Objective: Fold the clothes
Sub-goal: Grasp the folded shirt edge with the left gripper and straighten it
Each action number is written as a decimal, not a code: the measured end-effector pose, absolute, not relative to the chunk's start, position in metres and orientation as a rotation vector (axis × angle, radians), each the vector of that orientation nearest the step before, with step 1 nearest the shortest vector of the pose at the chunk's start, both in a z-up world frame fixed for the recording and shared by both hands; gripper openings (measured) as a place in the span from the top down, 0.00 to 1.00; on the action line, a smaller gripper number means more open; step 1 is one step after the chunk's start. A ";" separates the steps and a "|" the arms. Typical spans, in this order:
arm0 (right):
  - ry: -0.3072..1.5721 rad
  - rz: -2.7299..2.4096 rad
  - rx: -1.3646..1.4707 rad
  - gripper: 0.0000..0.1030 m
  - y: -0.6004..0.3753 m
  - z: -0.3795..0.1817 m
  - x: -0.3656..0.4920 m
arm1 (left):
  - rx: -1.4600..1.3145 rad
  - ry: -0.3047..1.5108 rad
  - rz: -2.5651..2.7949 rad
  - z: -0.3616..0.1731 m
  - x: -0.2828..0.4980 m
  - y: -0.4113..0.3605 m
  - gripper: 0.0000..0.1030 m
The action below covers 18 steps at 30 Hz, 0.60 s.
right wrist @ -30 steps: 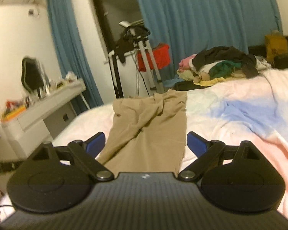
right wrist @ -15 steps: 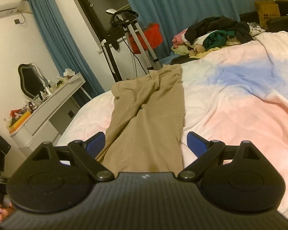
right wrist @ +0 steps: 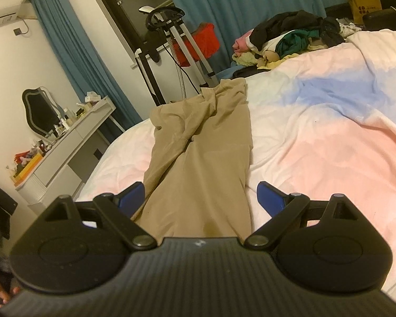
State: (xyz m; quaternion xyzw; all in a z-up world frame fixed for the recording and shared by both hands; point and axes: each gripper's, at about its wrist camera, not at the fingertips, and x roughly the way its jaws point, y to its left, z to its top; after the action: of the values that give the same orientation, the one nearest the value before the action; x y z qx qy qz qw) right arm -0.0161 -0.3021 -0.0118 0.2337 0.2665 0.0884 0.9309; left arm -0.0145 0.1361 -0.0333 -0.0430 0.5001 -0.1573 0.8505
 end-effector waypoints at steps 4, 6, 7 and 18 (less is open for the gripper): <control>0.536 0.169 0.489 0.10 -0.304 -0.010 -0.017 | 0.091 0.874 -0.436 0.004 -0.062 0.095 0.98; 0.530 0.167 0.488 0.10 -0.303 -0.009 -0.017 | 0.137 0.816 -0.489 0.013 -0.081 0.075 0.98; 0.527 0.166 0.487 0.10 -0.303 -0.009 -0.018 | 0.159 0.792 -0.512 0.016 -0.089 0.065 0.98; 0.548 0.132 0.455 0.10 -0.309 -0.009 -0.022 | 0.196 0.812 -0.645 -0.021 -0.097 -0.013 0.98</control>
State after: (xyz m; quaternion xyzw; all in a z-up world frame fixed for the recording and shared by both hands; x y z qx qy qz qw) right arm -0.0215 -0.3090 -0.0094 0.2225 0.2678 0.0646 0.9352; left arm -0.0968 -0.0130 -0.0210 0.0934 0.3872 -0.3080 0.8640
